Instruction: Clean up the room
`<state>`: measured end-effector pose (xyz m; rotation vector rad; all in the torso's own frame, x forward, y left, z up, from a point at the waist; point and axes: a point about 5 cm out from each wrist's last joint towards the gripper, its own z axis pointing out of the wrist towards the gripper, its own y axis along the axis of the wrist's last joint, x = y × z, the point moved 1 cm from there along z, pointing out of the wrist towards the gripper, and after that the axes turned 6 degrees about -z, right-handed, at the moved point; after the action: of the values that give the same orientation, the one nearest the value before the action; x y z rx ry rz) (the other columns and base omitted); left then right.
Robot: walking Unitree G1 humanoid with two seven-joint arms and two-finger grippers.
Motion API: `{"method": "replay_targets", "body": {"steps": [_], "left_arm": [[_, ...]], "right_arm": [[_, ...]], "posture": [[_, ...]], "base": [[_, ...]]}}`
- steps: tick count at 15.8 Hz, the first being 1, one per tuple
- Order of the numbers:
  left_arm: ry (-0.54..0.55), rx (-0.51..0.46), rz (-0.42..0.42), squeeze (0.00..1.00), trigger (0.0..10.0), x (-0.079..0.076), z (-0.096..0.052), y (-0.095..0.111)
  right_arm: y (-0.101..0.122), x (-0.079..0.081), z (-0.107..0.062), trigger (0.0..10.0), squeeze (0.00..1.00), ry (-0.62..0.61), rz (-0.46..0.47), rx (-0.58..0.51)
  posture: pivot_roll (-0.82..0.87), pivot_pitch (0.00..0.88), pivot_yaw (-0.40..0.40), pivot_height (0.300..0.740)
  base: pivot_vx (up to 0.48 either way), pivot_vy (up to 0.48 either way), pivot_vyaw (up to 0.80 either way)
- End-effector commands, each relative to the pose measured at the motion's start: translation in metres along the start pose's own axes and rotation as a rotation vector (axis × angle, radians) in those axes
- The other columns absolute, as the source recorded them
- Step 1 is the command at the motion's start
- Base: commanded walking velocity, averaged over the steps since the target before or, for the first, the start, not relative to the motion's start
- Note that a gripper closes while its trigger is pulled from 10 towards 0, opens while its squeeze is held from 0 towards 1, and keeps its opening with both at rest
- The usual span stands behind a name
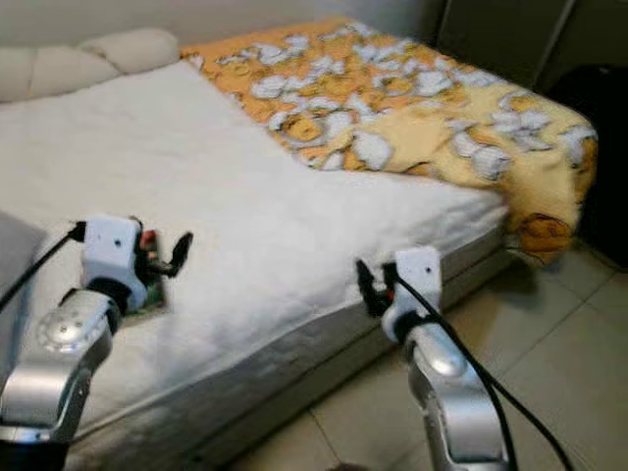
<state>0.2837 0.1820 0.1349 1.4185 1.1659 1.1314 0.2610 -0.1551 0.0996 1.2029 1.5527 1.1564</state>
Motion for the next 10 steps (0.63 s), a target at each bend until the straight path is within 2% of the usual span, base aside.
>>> {"method": "replay_targets", "body": {"steps": [1,6,8,10], "left_arm": [[0.047,0.022,0.012,1.00,10.0,0.0060,-0.0044,-0.0008],[0.074,0.065,0.007,1.00,10.0,0.0089,-0.0098,-0.0040],[0.077,0.076,0.007,1.00,10.0,0.0083,-0.0102,-0.0057],[0.081,0.082,0.010,1.00,10.0,0.0082,-0.0106,-0.0064]], "right_arm": [[0.0037,0.0019,0.0009,10.0,0.00,0.008,-0.002,-0.017],[0.0064,-0.0057,0.0033,10.0,0.00,-0.040,-0.008,-0.031],[0.0062,-0.0067,0.0039,10.0,0.00,-0.037,0.020,-0.041],[0.0090,-0.0061,0.0082,10.0,0.00,-0.049,0.010,-0.042]], "posture": [[-0.03,0.000,0.001,0.740],[-0.05,0.000,0.014,0.740],[-0.05,0.000,0.013,0.740],[-0.05,0.000,0.007,0.740]], "base": [[0.000,-0.386,0.00],[0.000,-0.347,0.00],[0.000,-0.412,0.52],[0.000,-0.428,0.54]]}}
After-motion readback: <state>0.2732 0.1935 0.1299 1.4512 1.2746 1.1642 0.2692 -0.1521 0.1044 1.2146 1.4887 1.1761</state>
